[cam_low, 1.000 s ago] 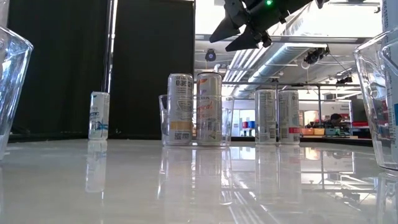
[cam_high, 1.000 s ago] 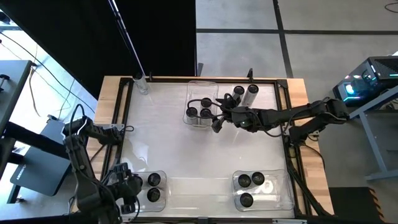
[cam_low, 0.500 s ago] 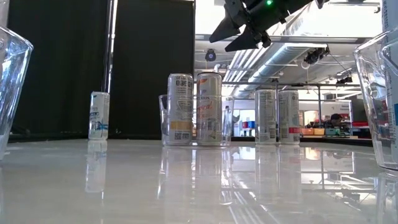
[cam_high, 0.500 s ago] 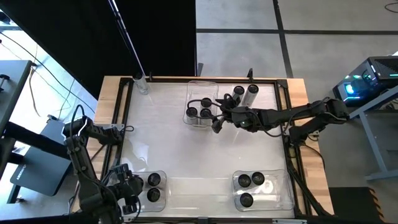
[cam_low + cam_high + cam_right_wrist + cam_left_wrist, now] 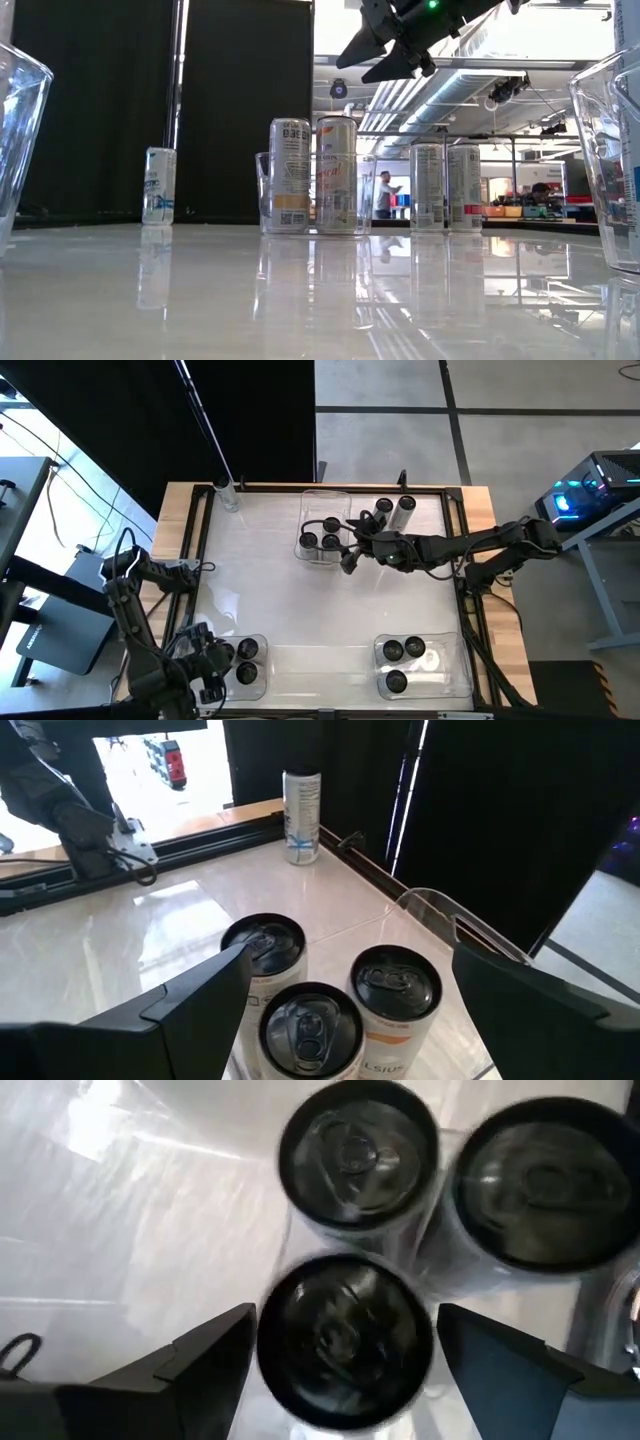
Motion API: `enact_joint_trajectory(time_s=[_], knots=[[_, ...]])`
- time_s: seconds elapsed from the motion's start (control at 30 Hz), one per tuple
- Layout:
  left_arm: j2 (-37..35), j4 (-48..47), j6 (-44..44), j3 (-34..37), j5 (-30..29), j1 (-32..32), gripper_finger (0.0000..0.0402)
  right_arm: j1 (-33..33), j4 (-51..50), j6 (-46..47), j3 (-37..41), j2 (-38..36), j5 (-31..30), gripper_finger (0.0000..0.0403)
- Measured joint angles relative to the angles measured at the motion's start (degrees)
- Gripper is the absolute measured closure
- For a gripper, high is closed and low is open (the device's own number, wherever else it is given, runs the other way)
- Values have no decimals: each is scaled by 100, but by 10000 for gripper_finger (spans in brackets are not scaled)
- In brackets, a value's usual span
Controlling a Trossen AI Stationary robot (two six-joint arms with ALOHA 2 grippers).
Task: Sort soda cans
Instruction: Put the white blue soda can into the bottom right transparent bin
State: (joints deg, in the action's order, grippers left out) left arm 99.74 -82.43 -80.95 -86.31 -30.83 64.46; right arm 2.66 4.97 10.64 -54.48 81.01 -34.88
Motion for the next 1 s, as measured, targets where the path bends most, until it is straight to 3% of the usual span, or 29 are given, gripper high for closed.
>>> enact_joint_trajectory(time_s=[0.27, 0.43, 0.57, 0.63, 0.8, 0.93, 1.0], knots=[[-120, -94, 16, 1, 274, -43, 95, 0, -2, -1, 0, 0, 88, 62], [-593, -147, 47, 1, 802, -69, 95, 0, -1, -14, 0, 0, 88, 62], [-1131, -172, 20, -4, 721, -126, 95, 0, -9, -16, 0, 0, 88, 62], [-1380, -221, 18, -4, 278, -162, 95, 0, -114, -16, 0, 0, 88, 62], [-1992, -798, 54, 3, -1540, -434, 99, 0, -308, -24, 0, 4, 89, 62], [-2643, -370, 1319, 210, -2640, -1191, 103, 0, -304, -104, 0, 4, 90, 62], [-2928, -274, 1987, 303, -2810, -1775, 103, 0, -306, -280, 0, 4, 112, 62]])
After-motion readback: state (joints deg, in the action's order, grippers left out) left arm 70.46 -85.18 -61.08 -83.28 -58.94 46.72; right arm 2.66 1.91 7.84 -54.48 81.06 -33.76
